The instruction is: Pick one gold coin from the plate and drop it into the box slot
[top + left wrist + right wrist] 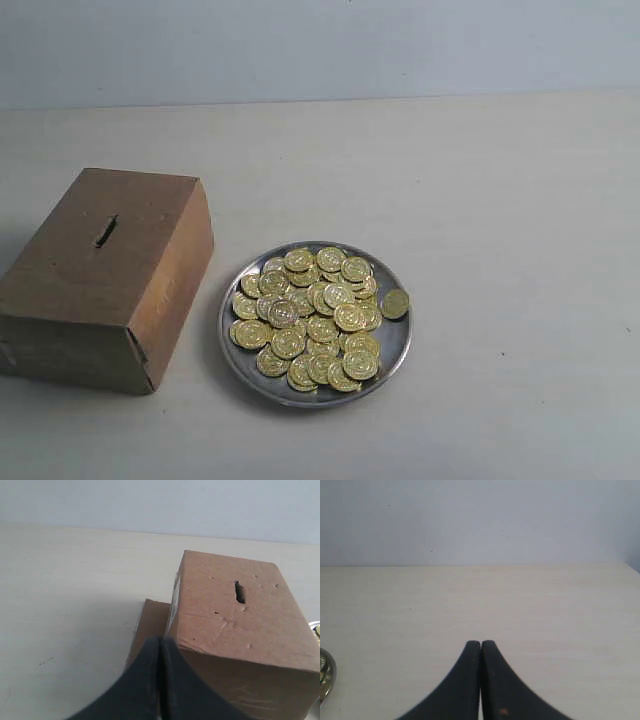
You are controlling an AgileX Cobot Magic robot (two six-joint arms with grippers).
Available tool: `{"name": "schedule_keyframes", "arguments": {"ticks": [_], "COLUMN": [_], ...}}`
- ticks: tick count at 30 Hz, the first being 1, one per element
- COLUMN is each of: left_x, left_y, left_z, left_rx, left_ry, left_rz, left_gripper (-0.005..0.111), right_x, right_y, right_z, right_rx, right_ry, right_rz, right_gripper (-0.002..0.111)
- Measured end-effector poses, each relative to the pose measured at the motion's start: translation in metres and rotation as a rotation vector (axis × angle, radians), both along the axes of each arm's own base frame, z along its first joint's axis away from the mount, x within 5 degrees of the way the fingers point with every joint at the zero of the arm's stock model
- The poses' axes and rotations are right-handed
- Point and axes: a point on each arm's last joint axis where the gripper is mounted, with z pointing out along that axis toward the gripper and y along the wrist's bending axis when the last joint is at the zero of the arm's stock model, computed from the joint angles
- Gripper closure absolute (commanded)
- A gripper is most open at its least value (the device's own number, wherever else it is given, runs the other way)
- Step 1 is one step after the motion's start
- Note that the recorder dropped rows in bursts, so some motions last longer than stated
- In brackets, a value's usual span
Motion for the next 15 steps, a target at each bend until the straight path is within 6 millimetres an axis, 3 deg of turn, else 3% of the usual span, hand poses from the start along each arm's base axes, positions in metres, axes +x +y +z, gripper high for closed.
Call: {"name": "schedule_keyframes", "arguments": {"ticks": [9,15], "left_x": [0.002,0.004], "left_y": [0.0,-0.001], "left_z": [0.006,0.022], "left_rx": [-0.021,-0.215], "left_ry": [-0.071,-0.237], "left_rz": [0.004,0.026], "left_gripper": [0.107,0.107], "right_x": [0.001,0.002], "right_y": [0.0,0.0], "right_z": [0.007,0.025], "right_rx": [-0.018,0.206], "right_ry": [-0.076,-0.269], "right_rz": [-0.001,-0.012], "right_gripper": [0.108,0.108]}}
